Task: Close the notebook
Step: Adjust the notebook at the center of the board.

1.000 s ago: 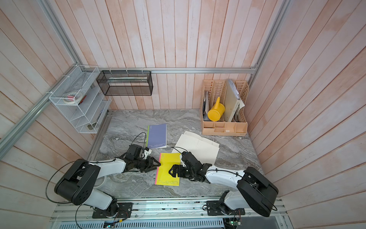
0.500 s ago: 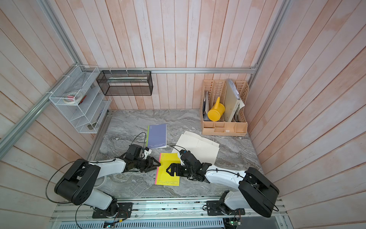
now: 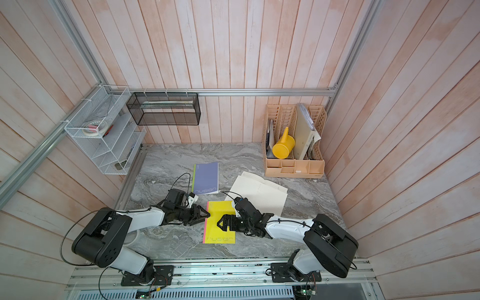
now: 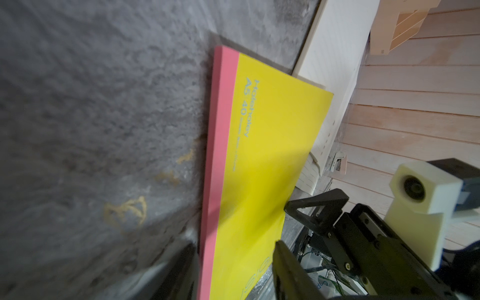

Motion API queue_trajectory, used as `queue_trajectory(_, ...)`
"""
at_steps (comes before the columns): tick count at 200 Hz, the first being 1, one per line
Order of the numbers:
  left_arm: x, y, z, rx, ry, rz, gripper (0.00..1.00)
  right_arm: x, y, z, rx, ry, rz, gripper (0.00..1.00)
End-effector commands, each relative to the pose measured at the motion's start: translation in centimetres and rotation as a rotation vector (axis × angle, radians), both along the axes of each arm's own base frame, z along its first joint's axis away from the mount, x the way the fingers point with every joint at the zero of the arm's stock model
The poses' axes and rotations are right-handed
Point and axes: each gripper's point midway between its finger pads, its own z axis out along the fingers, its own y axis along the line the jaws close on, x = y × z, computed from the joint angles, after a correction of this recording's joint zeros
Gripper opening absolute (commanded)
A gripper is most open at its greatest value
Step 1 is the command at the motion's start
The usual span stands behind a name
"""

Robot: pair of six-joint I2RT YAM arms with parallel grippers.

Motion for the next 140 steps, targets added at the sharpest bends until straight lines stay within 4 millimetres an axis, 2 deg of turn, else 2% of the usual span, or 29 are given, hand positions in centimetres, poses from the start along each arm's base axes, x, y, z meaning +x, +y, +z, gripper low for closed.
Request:
queue_trajectory(1,-2.5,2.2,-4.8,0.125,0.134,0.023,0.50,-1.8,-1.7,-3.0,-0.087,0.090,0.003,0.98)
queue_trajectory(45,-2.8,0.9,-4.8,0.016,0.115,-0.019,0.50,-1.9,-1.6,-3.3,-0.075,0.100,0.002,0.98)
queue_trajectory(76,-3.0,-0.2,-3.4,-0.100,0.080,-0.046,0.50,-2.1,-1.5,-4.0,-0.078,0.112,0.005,0.98)
queue_trajectory(90,-3.0,0.6,-3.9,-0.020,0.095,-0.031,0.50,-2.2,-1.5,-4.3,-0.078,0.121,0.006,0.98)
queue_trajectory(122,-1.7,4.1,-4.9,0.265,0.044,0.020,0.50,-2.1,-1.6,-4.0,-0.089,0.114,0.007,0.98)
queue_trajectory(140,-1.3,4.4,-4.8,0.299,0.035,0.016,0.51,-1.8,-1.7,-3.5,-0.103,0.097,0.006,0.98)
